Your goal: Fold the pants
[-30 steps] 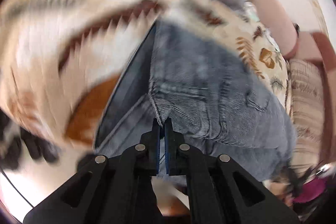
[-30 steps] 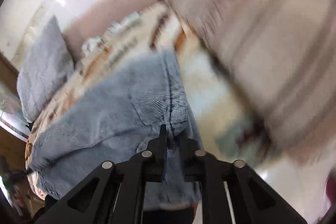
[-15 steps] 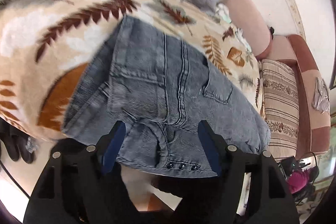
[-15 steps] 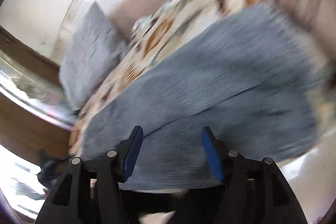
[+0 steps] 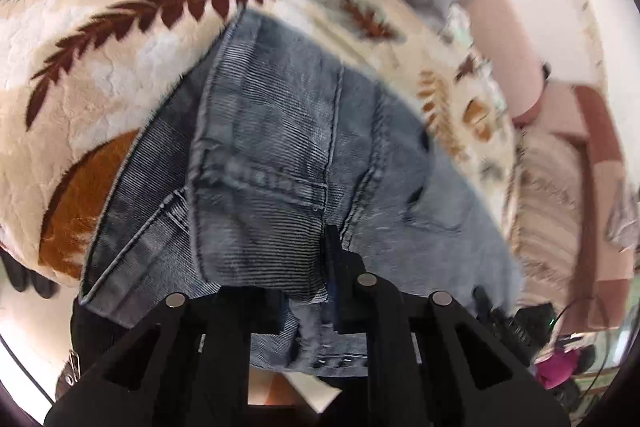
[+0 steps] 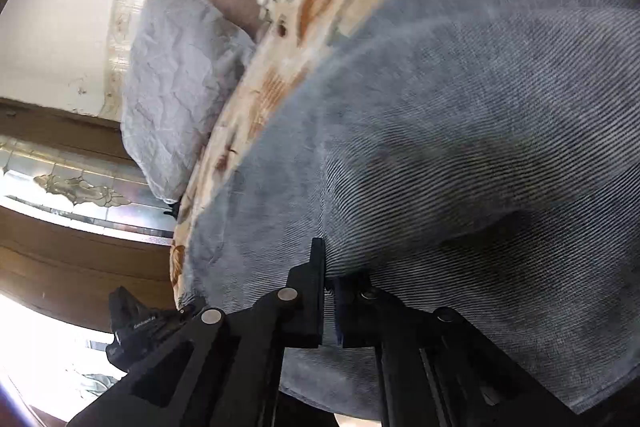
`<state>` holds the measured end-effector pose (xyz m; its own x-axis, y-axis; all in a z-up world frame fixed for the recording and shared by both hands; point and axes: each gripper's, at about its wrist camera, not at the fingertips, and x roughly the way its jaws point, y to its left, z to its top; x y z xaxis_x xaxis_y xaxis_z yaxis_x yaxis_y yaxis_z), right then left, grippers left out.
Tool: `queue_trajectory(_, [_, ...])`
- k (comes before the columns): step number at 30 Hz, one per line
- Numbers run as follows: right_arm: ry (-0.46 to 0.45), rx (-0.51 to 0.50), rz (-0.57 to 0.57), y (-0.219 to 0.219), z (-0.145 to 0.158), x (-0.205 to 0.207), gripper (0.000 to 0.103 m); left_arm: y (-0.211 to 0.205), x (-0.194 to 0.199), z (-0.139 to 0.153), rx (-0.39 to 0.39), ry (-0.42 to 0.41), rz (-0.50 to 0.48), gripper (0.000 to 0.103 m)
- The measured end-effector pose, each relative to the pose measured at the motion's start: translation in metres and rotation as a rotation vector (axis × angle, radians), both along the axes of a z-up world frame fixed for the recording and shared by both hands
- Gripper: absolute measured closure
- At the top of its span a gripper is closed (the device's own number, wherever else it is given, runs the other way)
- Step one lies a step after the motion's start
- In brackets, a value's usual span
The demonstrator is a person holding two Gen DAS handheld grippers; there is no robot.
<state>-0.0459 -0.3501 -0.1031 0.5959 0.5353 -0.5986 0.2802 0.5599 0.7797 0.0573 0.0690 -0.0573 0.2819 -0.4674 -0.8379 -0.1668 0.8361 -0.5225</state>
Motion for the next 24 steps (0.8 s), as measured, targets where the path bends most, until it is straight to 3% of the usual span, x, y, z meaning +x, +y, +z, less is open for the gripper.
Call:
queue_trajectory(3, [-0.089,-0.017,0.042,0.005,0.036,-0.017,0.101,0.008,-0.019,0.03,-0.022,-0.064,-0.018,0.092])
queue_trajectory(6, [-0.125,-0.034,0.103,0.011,0.063,-0.046,0.101,0.014,-0.042,0.044,0.011,-0.109,-0.047,0.092])
queue_trajectory(8, [-0.086,-0.062,0.134,0.018,0.059,-0.06,0.1,0.016,-0.051,0.03,0.04,-0.074,-0.057,0.092])
queue_trajectory(10, [-0.01,-0.079,0.155,0.025,0.038,-0.068,0.1,0.019,-0.054,-0.004,0.066,0.029,-0.048,0.092])
queue_trajectory(12, [0.07,-0.063,0.152,0.029,0.013,-0.07,0.095,0.026,-0.055,-0.031,0.027,0.118,-0.023,0.091])
queue_trajectory(14, [0.104,-0.042,0.148,0.029,0.002,-0.069,0.095,0.034,-0.054,-0.038,-0.022,0.143,0.005,0.091])
queue_trajectory(16, [0.093,-0.054,0.135,0.024,0.009,-0.069,0.084,0.036,-0.055,-0.032,-0.032,0.131,0.001,0.09])
queue_trajectory(18, [0.066,-0.086,0.088,0.006,0.024,-0.079,0.066,0.035,-0.057,-0.022,-0.013,0.095,-0.011,0.085])
queue_trajectory(19, [0.055,-0.113,0.042,-0.01,0.031,-0.088,0.062,0.034,-0.058,-0.019,-0.004,0.082,-0.021,0.08])
queue_trajectory(21, [0.067,-0.159,-0.066,-0.041,0.036,-0.109,0.06,0.031,-0.06,-0.018,0.001,0.071,-0.035,0.059])
queue_trajectory(24, [0.135,-0.18,-0.28,-0.095,0.027,-0.15,0.059,0.023,-0.06,-0.022,0.013,0.081,-0.046,0.056])
